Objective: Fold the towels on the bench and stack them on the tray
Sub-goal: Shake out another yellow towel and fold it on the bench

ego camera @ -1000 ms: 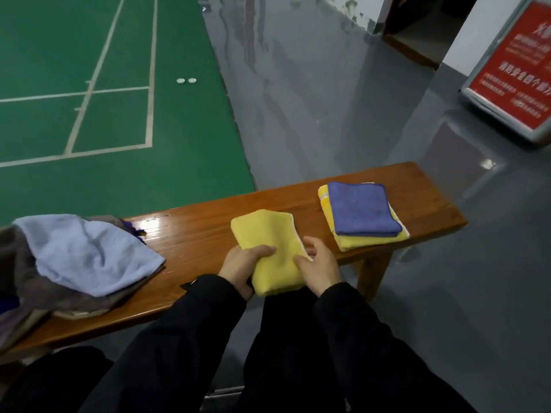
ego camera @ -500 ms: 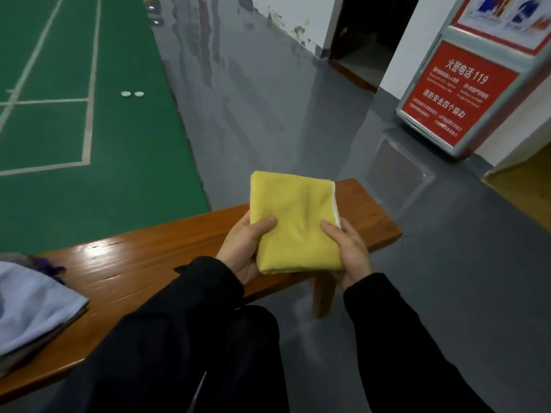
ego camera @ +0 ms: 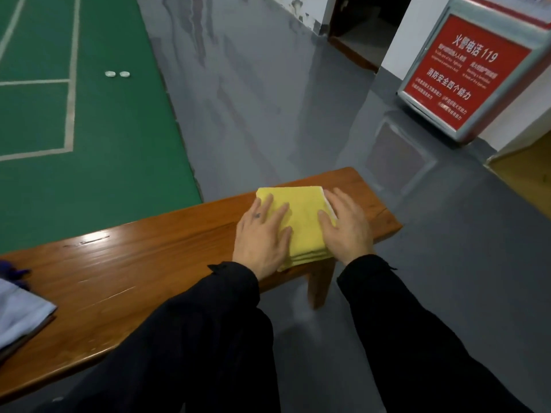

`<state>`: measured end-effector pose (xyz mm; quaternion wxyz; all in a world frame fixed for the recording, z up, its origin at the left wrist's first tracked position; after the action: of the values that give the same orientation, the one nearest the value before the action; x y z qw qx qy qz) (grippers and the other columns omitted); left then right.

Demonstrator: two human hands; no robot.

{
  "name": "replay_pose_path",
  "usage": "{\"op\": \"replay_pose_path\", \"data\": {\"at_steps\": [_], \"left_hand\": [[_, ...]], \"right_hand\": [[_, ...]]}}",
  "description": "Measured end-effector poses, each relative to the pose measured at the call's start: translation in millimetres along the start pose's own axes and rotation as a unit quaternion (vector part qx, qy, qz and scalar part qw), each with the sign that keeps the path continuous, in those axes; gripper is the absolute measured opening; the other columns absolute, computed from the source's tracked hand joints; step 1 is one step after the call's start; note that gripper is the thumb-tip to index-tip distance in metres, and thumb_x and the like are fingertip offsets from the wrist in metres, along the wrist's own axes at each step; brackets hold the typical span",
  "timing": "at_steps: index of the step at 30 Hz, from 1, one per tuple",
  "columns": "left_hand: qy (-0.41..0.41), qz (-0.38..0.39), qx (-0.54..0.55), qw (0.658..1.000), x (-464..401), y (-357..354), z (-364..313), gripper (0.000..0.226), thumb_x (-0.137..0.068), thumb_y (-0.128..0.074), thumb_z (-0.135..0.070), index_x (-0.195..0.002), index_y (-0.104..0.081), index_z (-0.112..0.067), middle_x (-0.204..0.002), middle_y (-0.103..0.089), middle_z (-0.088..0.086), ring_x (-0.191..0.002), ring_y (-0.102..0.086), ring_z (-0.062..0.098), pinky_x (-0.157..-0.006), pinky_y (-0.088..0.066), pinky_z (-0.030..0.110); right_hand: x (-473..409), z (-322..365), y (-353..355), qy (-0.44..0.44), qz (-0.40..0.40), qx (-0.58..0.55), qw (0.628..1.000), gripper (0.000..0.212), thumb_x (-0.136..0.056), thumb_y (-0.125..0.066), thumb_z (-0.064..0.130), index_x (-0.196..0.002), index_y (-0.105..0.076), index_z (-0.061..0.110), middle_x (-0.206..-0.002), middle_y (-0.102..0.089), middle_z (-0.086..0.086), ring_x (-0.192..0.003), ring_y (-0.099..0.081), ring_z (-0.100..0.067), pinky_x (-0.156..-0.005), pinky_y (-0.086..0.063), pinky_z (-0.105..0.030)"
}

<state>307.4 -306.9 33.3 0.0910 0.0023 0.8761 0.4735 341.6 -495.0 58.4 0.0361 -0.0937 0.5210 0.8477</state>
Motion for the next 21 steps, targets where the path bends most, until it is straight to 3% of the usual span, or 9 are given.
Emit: {"op": "replay_pose_path", "data": {"at_steps": [2, 4, 7, 9, 12, 15, 21], "left_hand": [[0.003, 0.114, -0.023, 0.993, 1.1, -28.2, 4.4, 0.052, -0.105, -0.034, -0.051, -0.152, -0.041, -0.030, -0.168, -0.020, 0.007, -0.156, -0.011, 0.031, -0.123, -0.020, 0.051], [0.018, 0.131, -0.015, 0.991, -0.2, -32.4, 5.8, 0.051, -0.106, -0.033, -0.050, -0.151, -0.043, -0.027, -0.167, -0.023, 0.010, -0.156, -0.012, 0.032, -0.123, -0.021, 0.052], [0.016, 0.043, 0.071, 0.996, -1.3, 3.4, -3.2, 0.044, -0.107, -0.038, -0.037, -0.140, -0.057, -0.015, -0.150, -0.050, 0.015, -0.144, -0.038, 0.034, -0.116, -0.034, 0.046], [0.025, -0.001, 0.130, 0.991, 3.0, 33.3, -5.4, 0.035, -0.107, -0.042, -0.026, -0.120, -0.069, -0.006, -0.123, -0.068, 0.016, -0.118, -0.059, 0.032, -0.099, -0.045, 0.042], [0.079, -0.042, 0.201, 0.976, 25.8, 68.1, 7.1, 0.029, -0.104, -0.048, -0.027, -0.103, -0.071, -0.010, -0.099, -0.073, 0.007, -0.094, -0.064, 0.027, -0.083, -0.051, 0.041], [0.114, -0.046, 0.240, 0.963, 59.4, 92.9, 33.1, 0.025, -0.102, -0.051, -0.032, -0.106, -0.071, -0.018, -0.100, -0.073, -0.002, -0.095, -0.066, 0.018, -0.088, -0.054, 0.040], [0.211, -0.106, 0.254, 0.938, 144.5, 168.9, 137.9, 0.036, -0.093, -0.051, -0.042, -0.110, -0.071, -0.017, -0.105, -0.074, 0.001, -0.100, -0.068, 0.019, -0.093, -0.055, 0.041]], "right_hand": [[9.9, 12.4, -33.0, 0.052, 0.093, 0.044, 0.993, 0.049, -0.101, -0.040, 0.043, -0.142, -0.059, 0.025, -0.153, -0.052, -0.004, -0.143, -0.043, -0.027, -0.118, -0.030, -0.045], [19.2, 16.9, -42.9, 0.052, 0.089, 0.056, 0.993, 0.044, -0.103, -0.040, 0.041, -0.136, -0.064, 0.024, -0.148, -0.057, -0.003, -0.142, -0.044, -0.028, -0.119, -0.028, -0.047], [23.1, 38.6, -21.9, 0.066, -0.007, 0.003, 0.998, 0.031, -0.104, -0.051, 0.033, -0.119, -0.071, 0.016, -0.127, -0.068, -0.003, -0.122, -0.057, -0.025, -0.107, -0.043, -0.041], [26.5, 62.7, -11.6, 0.076, -0.011, -0.018, 0.997, 0.025, -0.103, -0.054, 0.033, -0.109, -0.072, 0.017, -0.112, -0.069, 0.000, -0.106, -0.059, -0.022, -0.093, -0.049, -0.039], [41.1, 105.1, -8.8, 0.093, 0.010, -0.046, 0.995, 0.022, -0.103, -0.054, 0.036, -0.102, -0.071, 0.022, -0.102, -0.066, 0.004, -0.096, -0.058, -0.019, -0.079, -0.048, -0.037], [59.1, 157.4, -15.6, 0.131, 0.028, -0.067, 0.989, 0.018, -0.101, -0.055, 0.031, -0.100, -0.070, 0.022, -0.096, -0.062, 0.004, -0.088, -0.058, -0.020, -0.072, -0.045, -0.036], [100.3, 290.3, -70.7, 0.213, 0.104, -0.105, 0.966, 0.017, -0.100, -0.057, 0.030, -0.103, -0.072, 0.024, -0.099, -0.066, 0.002, -0.090, -0.063, -0.022, -0.077, -0.052, -0.041]]}}
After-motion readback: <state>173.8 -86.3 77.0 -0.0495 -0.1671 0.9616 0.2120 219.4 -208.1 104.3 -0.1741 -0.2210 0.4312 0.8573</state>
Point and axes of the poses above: each hand's wrist, its own x-axis away from the middle knuckle, its own y-axis out of the back of the hand, z = x × y, the point moved 8 cm from there along -x, towards the middle knuckle
